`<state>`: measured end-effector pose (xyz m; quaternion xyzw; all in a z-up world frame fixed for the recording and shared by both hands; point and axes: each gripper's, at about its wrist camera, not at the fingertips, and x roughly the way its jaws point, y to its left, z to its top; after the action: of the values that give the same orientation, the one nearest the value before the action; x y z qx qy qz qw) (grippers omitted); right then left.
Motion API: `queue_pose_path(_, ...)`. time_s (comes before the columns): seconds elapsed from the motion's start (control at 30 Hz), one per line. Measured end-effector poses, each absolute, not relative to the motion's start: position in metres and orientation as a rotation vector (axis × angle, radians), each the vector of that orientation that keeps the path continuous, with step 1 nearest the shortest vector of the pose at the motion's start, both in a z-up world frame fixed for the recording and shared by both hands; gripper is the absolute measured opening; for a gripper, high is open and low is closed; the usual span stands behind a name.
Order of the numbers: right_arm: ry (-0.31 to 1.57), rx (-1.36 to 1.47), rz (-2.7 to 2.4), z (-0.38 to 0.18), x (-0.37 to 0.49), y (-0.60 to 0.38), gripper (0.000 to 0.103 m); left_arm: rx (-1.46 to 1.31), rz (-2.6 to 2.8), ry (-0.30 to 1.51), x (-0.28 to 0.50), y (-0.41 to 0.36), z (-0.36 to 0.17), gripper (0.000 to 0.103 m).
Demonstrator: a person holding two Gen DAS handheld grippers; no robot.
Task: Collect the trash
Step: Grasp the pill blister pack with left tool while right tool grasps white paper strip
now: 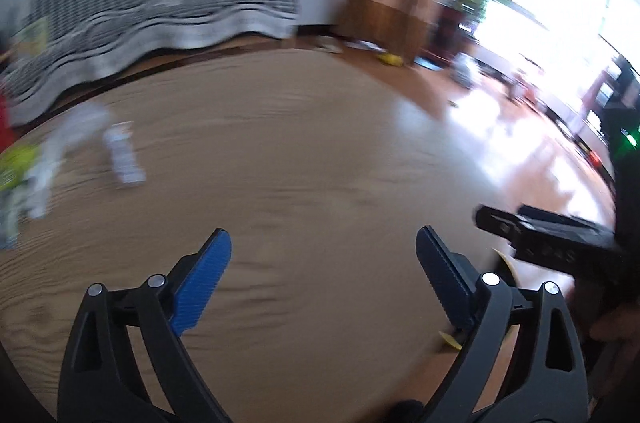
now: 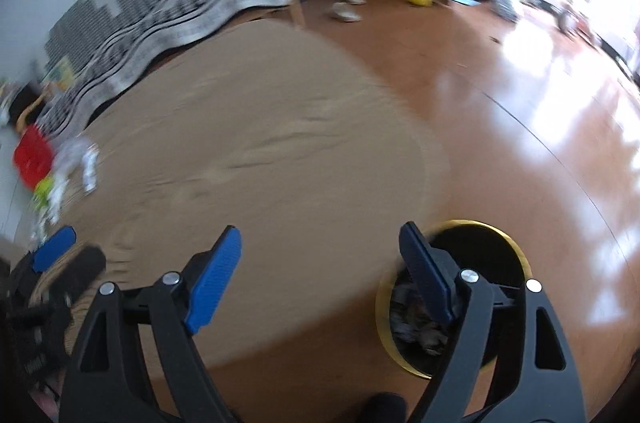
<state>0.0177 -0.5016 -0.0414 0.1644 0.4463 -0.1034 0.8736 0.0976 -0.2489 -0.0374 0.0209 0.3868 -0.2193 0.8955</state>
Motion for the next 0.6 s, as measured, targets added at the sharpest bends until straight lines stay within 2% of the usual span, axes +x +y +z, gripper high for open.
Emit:
queue_pose_path(0.37,0.933,0.142,0.069,-0.037,0.104,-0.303,0.078,-0.198,0.133,0.835,0.164,0.036,-0.044,0.091)
queue_pose_path(0.6,0.943,0.068,0.139,-0.05,0.142,-0.229,0.078,-0.253,0.149,0.877,0.199,0.091,-0.068,0.091)
